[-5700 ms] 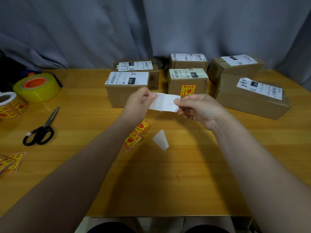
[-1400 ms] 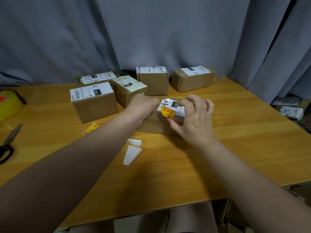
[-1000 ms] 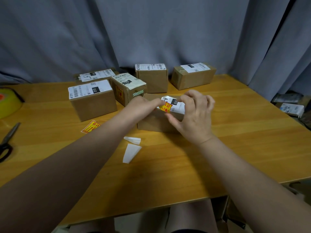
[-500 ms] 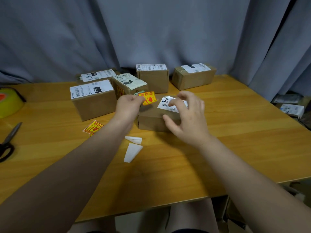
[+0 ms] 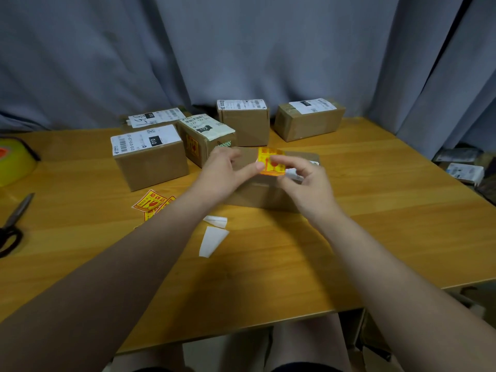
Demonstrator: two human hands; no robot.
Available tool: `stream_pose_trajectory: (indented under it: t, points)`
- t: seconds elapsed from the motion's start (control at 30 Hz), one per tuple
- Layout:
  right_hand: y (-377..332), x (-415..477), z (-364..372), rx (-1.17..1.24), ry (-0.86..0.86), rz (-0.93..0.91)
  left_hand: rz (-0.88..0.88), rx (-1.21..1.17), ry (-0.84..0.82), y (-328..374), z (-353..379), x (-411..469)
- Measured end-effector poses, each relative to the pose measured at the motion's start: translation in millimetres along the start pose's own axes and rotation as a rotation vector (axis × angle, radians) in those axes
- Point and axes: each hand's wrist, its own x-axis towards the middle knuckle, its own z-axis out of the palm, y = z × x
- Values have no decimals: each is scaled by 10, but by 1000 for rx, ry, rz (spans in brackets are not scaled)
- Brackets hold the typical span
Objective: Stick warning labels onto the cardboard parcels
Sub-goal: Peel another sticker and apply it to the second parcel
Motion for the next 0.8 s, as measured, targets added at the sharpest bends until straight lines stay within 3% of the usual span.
stream_pose_trajectory:
  t: [0.1,0.27,0.6,0.7,0.8]
  points:
    - [88,-45,-123,61,175,100,-67,205,-113,-114,-8,20]
    - [156,-160,-213,239,286,254,119,574,-359,-225,151,-22]
    - [-101,50,-295,281,432,197,478,961,36,-146,250,20]
    - [-164,70,-292,-6,504,2,591,959,137,-113,174,75]
    - [-201,28,-222,-102,369,-138,629,825,121,-86,123,137]
